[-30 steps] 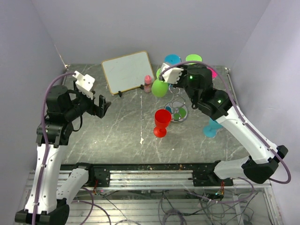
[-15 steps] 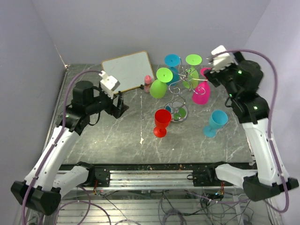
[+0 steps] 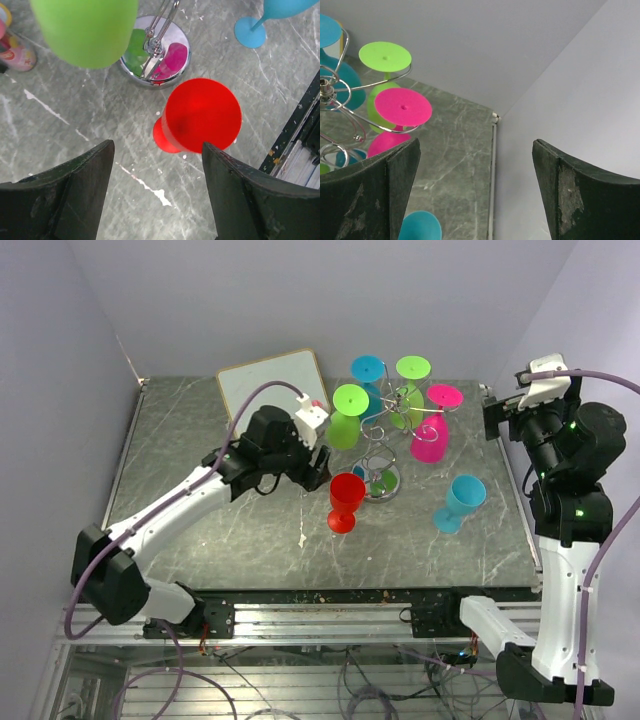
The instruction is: Place the wine glass upside down on the wine glass rack
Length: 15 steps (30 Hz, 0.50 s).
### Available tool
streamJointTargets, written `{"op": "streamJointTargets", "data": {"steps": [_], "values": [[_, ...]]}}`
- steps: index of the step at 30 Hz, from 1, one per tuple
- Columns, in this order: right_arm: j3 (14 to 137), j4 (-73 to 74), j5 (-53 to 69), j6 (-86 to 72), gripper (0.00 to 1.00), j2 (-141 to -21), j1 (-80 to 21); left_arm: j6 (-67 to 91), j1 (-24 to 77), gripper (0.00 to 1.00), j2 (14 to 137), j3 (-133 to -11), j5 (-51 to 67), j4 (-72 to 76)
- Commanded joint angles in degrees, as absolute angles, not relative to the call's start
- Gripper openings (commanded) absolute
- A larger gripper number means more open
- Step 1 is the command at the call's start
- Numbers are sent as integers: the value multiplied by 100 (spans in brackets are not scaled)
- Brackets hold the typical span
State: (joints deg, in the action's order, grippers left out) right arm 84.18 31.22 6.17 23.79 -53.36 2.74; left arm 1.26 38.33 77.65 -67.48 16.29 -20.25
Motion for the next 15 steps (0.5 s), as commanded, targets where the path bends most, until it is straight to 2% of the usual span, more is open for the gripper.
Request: {"op": "streamJointTargets", "data": {"steps": [1, 7, 15], "values": [[8339, 3327, 1049, 2138, 93, -5272, 450, 600, 4148, 80, 8167, -7121, 1082, -1568], [8265, 3416, 1332, 2127, 93, -5180, 599, 563, 4416, 76, 8583, -7145, 709, -1324], [8171, 3418, 1561, 2104, 93, -5162, 676, 405, 4482, 59, 8705, -6744, 694, -1119]]}}
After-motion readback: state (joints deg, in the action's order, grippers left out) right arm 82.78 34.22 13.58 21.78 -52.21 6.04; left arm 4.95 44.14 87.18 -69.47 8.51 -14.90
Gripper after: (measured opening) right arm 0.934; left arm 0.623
